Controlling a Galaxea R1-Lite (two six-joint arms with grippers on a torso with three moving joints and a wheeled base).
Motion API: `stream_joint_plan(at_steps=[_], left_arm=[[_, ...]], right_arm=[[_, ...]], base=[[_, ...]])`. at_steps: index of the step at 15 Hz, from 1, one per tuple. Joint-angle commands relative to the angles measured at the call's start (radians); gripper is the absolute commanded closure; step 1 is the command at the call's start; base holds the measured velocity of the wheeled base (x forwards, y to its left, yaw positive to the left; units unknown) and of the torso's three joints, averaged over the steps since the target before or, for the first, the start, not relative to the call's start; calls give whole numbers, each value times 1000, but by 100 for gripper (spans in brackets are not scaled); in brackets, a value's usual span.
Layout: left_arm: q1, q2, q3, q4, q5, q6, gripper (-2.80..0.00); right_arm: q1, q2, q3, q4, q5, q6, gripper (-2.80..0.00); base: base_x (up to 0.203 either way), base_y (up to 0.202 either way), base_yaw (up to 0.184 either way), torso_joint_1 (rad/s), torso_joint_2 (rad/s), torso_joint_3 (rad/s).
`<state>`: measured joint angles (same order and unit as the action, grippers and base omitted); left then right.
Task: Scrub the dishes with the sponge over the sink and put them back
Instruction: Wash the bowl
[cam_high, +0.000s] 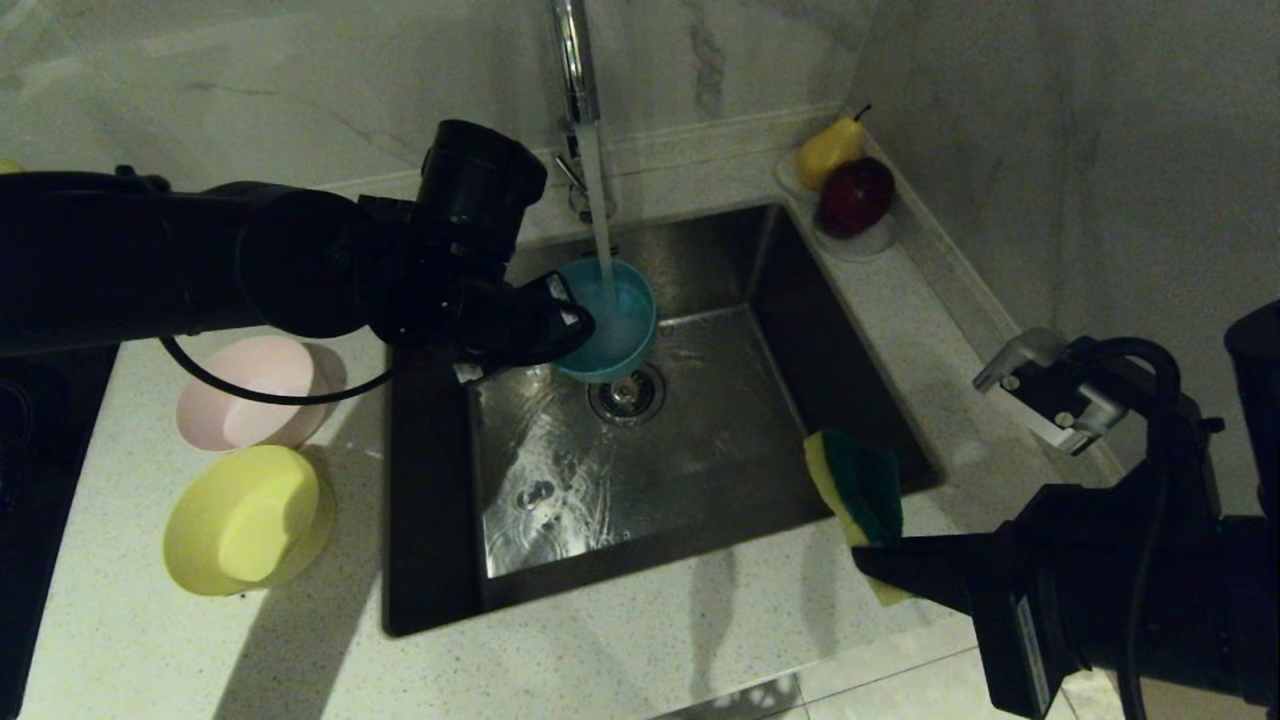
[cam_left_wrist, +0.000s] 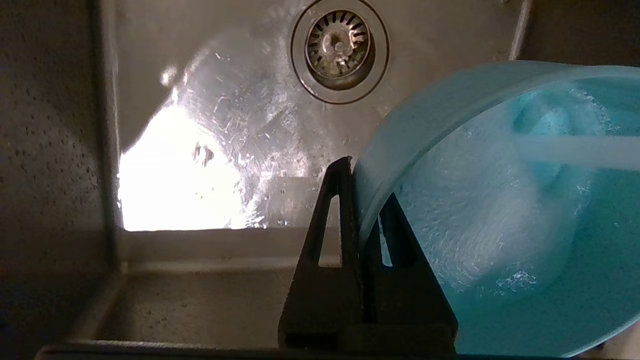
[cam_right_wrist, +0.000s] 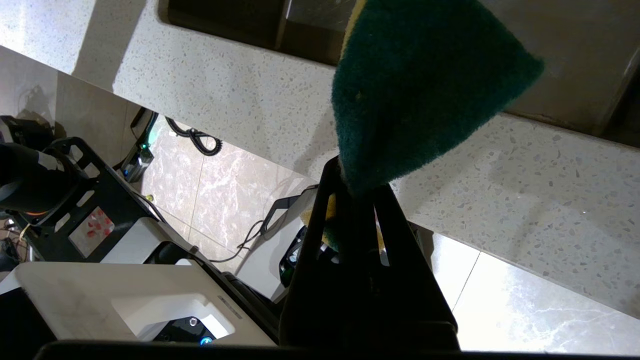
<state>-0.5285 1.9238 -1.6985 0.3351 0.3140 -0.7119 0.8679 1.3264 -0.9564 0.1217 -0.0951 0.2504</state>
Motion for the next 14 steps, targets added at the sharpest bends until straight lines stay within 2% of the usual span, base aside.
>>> stream_joint_plan(at_steps=[1,7,10,14], left_arm=[[-1,0,1,1,3,-15,0],[-1,-6,1,2,13,-11,0],[-1,-32,14,5,72,1,0],[30,-125,57,-1,102,31,0]], right_arm=[[0,3,1,1,6,1,0],[0,-7,1,1,11,1,0],[0,-1,-7,1,9,-2,0],[2,-9,-2,1,9,-3,0]], base=[[0,0,0,0,0,0],[0,0,0,0,0,0],[0,0,0,0,0,0],[0,0,0,0,0,0]])
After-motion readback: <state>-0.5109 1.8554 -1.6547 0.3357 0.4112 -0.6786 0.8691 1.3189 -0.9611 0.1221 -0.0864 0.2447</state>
